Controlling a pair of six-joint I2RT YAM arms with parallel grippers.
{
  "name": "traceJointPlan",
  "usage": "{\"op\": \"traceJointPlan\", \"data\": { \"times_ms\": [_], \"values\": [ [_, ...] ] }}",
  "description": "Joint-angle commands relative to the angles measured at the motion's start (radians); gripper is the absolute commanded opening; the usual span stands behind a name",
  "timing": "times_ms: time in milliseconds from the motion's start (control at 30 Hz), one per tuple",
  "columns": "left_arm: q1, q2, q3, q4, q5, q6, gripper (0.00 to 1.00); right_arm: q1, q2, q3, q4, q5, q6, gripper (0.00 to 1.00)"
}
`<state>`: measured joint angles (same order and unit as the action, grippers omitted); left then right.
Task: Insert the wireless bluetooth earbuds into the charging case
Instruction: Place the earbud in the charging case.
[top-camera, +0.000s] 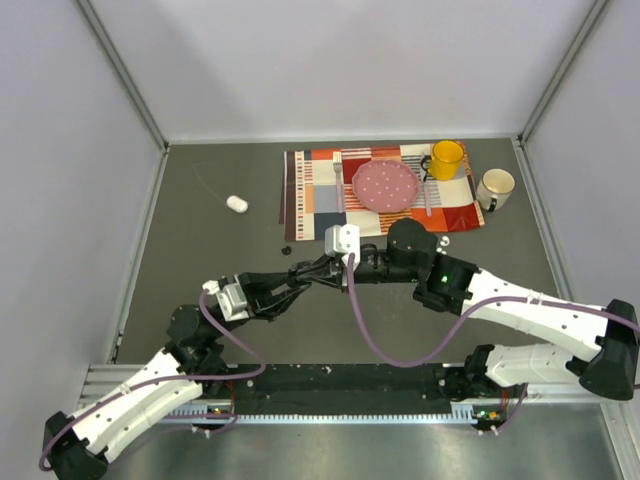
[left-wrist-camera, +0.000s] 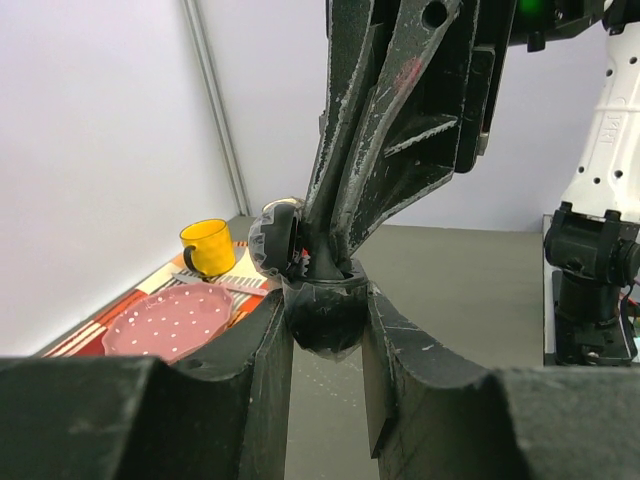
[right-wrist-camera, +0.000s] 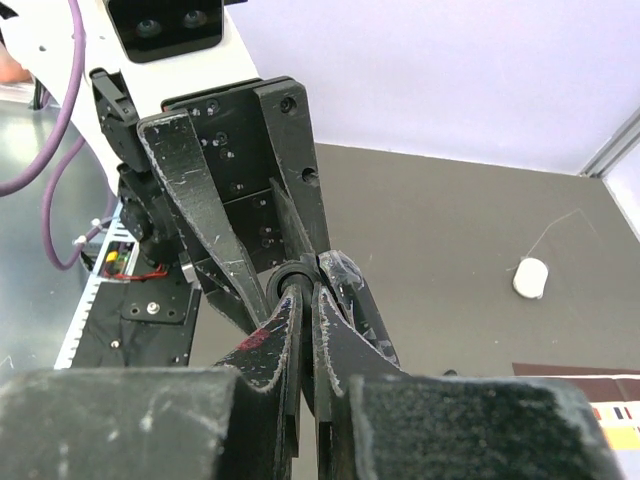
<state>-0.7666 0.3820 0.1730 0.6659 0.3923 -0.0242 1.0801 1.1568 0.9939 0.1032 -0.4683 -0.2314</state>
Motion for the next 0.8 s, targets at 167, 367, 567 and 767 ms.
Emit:
{"op": "traceJointPlan", "data": {
  "times_ms": [167, 367, 567, 767],
  "values": [
    [0.007, -0.009, -0.012, 0.132, -0.036, -0.016, 0.0, 0.012, -0.042, -0.047, 0.136, 0.019, 0.043, 0.0],
    [0.006, -0.005, -0.023, 0.17, -0.044, -0.025, 0.0, 0.023, -0.005, 0.001, 0.023, 0.005, 0.007, 0.0],
    [0.006, -0.008, -0.027, 0.184, -0.046, -0.029, 0.0, 0.08, 0.037, 0.029, -0.08, 0.102, -0.06, 0.0],
    [0.006, -0.023, -0.035, 0.178, -0.066, -0.025, 0.0, 0.08, 0.038, 0.035, -0.092, 0.14, -0.049, 0.02]
  ]
}}
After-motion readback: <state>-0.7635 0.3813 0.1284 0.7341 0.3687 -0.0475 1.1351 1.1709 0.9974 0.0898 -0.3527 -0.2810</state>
